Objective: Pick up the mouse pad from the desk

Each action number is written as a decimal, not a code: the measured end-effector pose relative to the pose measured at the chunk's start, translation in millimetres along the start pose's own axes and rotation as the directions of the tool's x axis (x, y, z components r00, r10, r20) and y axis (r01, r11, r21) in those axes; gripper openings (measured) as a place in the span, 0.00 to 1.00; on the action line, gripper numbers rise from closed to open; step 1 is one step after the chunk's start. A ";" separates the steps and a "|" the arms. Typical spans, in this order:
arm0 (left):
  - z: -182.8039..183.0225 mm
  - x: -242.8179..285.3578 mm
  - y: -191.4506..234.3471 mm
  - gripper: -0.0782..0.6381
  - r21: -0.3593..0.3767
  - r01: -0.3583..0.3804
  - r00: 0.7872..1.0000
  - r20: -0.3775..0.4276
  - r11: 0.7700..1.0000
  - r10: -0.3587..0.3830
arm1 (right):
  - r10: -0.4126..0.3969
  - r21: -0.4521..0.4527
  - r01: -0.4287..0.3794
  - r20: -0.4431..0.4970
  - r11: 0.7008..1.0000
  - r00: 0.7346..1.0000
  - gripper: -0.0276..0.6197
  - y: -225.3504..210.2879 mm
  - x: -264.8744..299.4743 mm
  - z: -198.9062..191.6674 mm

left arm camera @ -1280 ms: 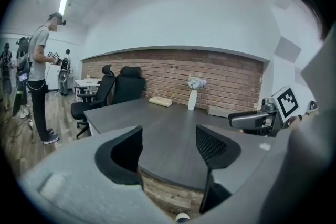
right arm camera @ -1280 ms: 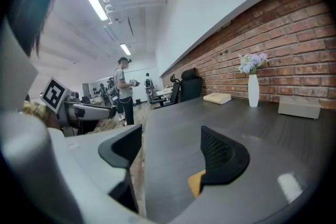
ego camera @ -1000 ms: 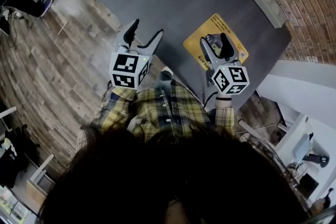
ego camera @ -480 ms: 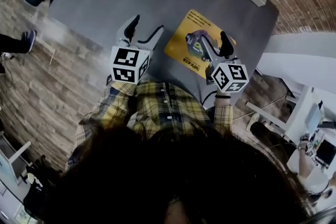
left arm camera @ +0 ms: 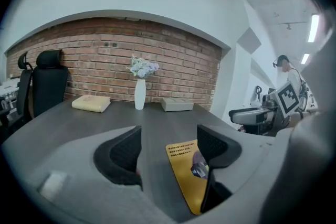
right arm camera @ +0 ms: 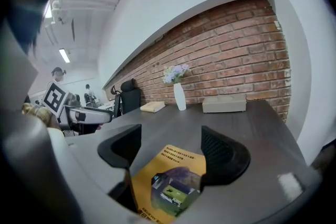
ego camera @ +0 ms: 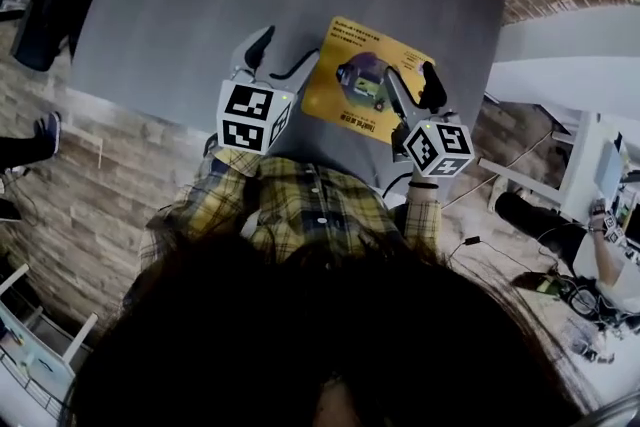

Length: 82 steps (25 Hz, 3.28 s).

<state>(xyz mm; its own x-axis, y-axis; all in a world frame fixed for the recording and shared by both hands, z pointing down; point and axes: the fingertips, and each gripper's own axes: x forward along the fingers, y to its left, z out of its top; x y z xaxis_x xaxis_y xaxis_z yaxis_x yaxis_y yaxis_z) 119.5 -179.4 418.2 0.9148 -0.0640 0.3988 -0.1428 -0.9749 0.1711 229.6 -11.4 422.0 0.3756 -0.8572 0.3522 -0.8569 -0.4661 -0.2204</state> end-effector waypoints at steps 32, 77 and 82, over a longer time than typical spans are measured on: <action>-90.4 90.2 -47.3 0.57 0.018 0.053 0.961 -0.274 0.998 -0.046 | -0.041 0.113 0.055 -0.121 0.992 0.992 0.56 -69.9 -16.6 -55.1; -173.9 131.0 -45.2 0.57 0.091 0.031 0.876 -0.483 0.995 0.017 | 0.018 0.438 0.134 -0.326 0.889 0.945 0.56 -129.0 -21.6 -140.8; -173.7 130.3 -45.5 0.57 0.094 0.031 0.879 -0.476 0.995 0.017 | 0.070 0.509 0.155 -0.394 0.847 0.916 0.56 -130.4 -32.4 -156.8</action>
<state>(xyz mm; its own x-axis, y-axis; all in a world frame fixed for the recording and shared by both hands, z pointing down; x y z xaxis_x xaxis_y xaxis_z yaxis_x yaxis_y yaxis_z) 179.6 -106.3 618.9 0.6217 0.0287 0.7827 -0.0781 -0.9921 0.0985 273.8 111.5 582.0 0.1450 -0.7316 0.6661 -0.4875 -0.6387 -0.5954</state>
